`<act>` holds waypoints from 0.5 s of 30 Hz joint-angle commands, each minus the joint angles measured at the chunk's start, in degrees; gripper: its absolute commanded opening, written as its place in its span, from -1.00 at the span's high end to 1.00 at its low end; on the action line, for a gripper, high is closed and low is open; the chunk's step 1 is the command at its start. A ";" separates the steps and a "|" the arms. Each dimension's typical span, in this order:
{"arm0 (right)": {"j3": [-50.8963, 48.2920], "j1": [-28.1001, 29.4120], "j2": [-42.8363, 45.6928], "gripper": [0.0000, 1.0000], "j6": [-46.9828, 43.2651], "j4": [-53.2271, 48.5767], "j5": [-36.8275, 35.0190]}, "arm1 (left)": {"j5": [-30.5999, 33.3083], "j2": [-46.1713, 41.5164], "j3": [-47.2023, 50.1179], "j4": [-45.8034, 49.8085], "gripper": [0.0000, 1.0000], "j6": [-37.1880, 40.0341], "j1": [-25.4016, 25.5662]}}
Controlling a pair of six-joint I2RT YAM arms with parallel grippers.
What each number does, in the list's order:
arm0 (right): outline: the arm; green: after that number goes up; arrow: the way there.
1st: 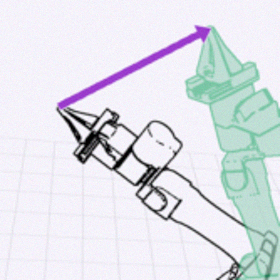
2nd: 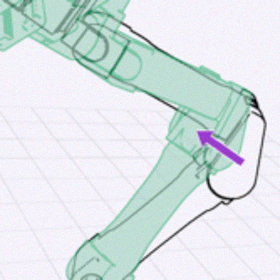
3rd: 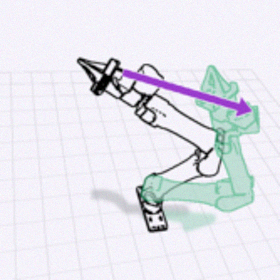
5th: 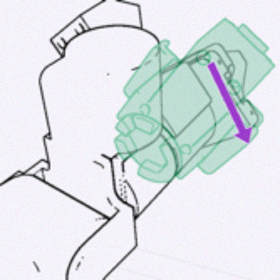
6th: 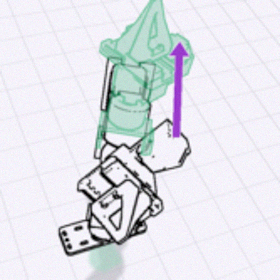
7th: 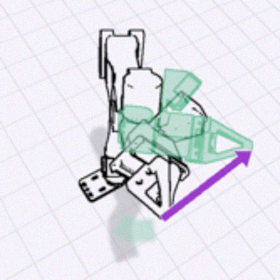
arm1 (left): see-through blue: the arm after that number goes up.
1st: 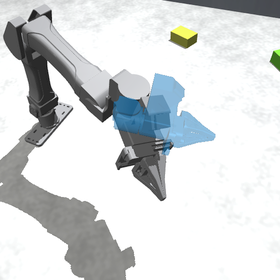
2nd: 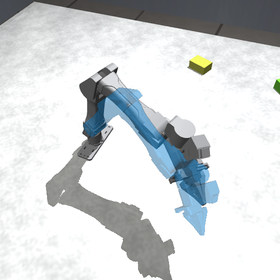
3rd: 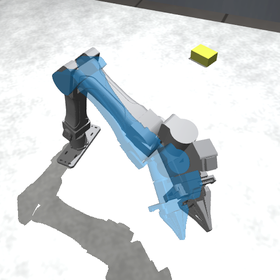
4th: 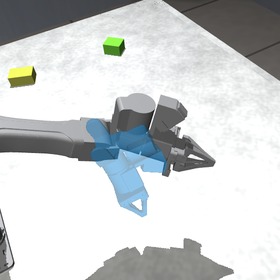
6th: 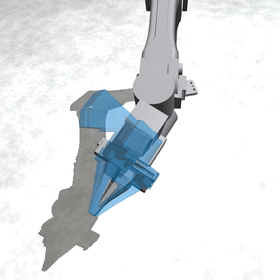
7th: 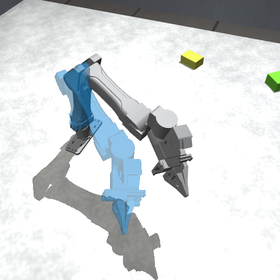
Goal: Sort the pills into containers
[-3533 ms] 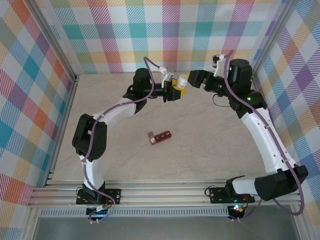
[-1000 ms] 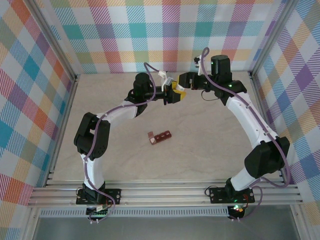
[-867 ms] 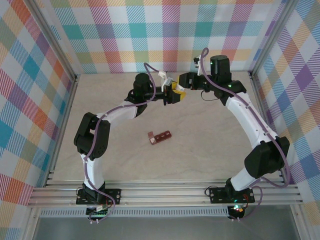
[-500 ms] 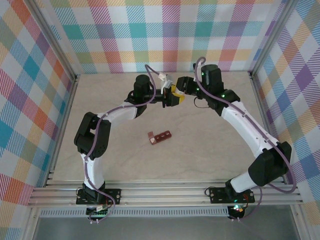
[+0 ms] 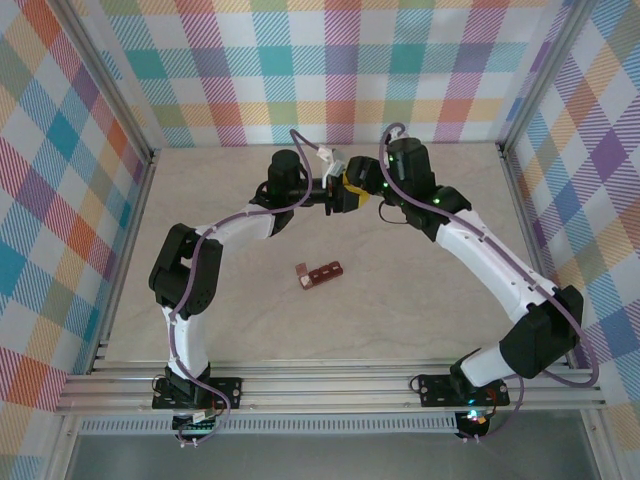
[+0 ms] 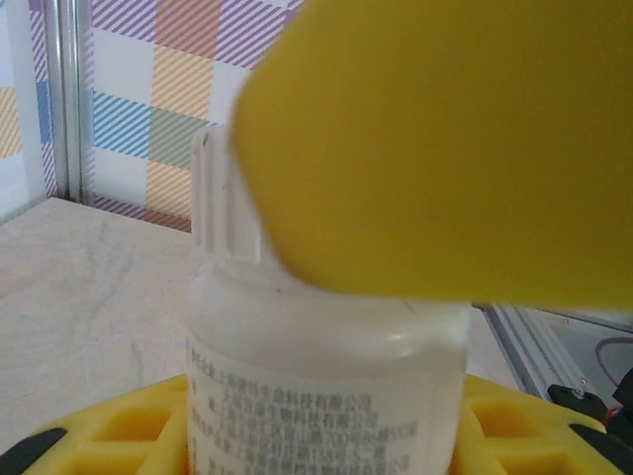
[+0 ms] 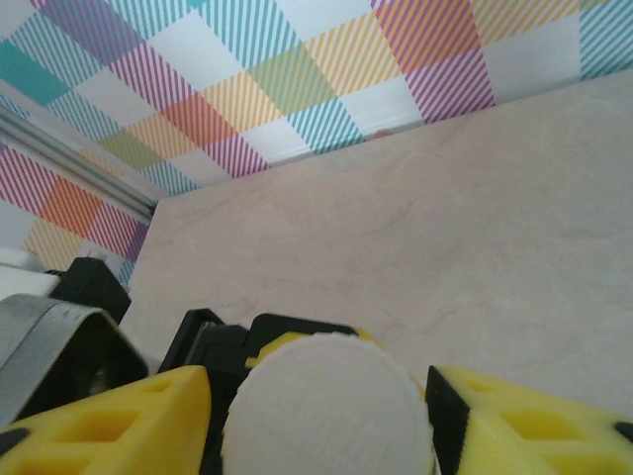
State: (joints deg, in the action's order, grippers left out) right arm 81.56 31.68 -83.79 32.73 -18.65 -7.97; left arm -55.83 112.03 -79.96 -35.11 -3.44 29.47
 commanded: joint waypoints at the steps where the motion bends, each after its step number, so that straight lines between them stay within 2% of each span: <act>1: 4.07 -0.35 0.18 -0.47 -4.66 -3.65 3.62 | 0.46 -0.67 -1.19 -3.34 1.00 0.09 -0.29; 3: 4.32 -1.12 1.41 -0.59 -6.81 -3.79 6.29 | 0.32 -0.63 -1.12 -3.30 1.00 0.19 -0.29; 6: 4.02 -3.02 3.28 -0.68 -10.22 -4.12 10.59 | 0.18 -0.67 -1.07 -3.28 1.00 0.28 -0.29; 11: 1.02 -7.96 5.64 -0.68 -16.13 0.10 21.75 | -0.03 -0.85 -0.77 -3.41 1.00 0.38 -0.47; 15: 1.33 -10.27 4.08 -0.64 -19.14 2.22 29.31 | -0.24 -0.92 -0.72 -3.35 1.00 0.40 -0.47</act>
State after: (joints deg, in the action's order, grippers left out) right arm 83.20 22.48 -79.05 18.50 -19.35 12.75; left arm -55.48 112.03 -80.14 -36.40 -3.42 29.43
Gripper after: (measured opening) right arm 0.824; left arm 0.446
